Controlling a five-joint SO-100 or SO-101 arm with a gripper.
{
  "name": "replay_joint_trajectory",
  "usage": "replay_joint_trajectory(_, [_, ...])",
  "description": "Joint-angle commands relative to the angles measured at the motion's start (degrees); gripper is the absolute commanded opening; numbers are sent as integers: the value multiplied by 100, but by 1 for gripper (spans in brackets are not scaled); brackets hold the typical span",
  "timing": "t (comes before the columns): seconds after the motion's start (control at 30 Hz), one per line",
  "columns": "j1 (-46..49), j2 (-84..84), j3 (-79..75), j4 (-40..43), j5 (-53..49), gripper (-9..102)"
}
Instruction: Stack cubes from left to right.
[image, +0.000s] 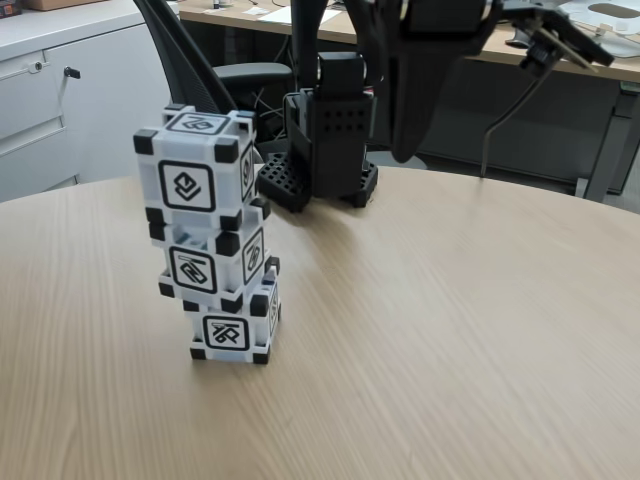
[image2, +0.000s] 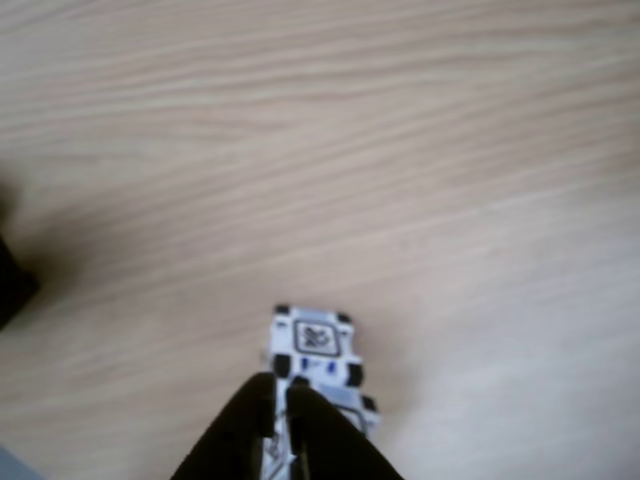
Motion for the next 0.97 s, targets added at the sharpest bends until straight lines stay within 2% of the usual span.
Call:
replay_joint_trajectory(0.0, [26,0,-149,53,-123,0])
replay_joint_trajectory(0.93, [35,-9,-149,44,-202,0])
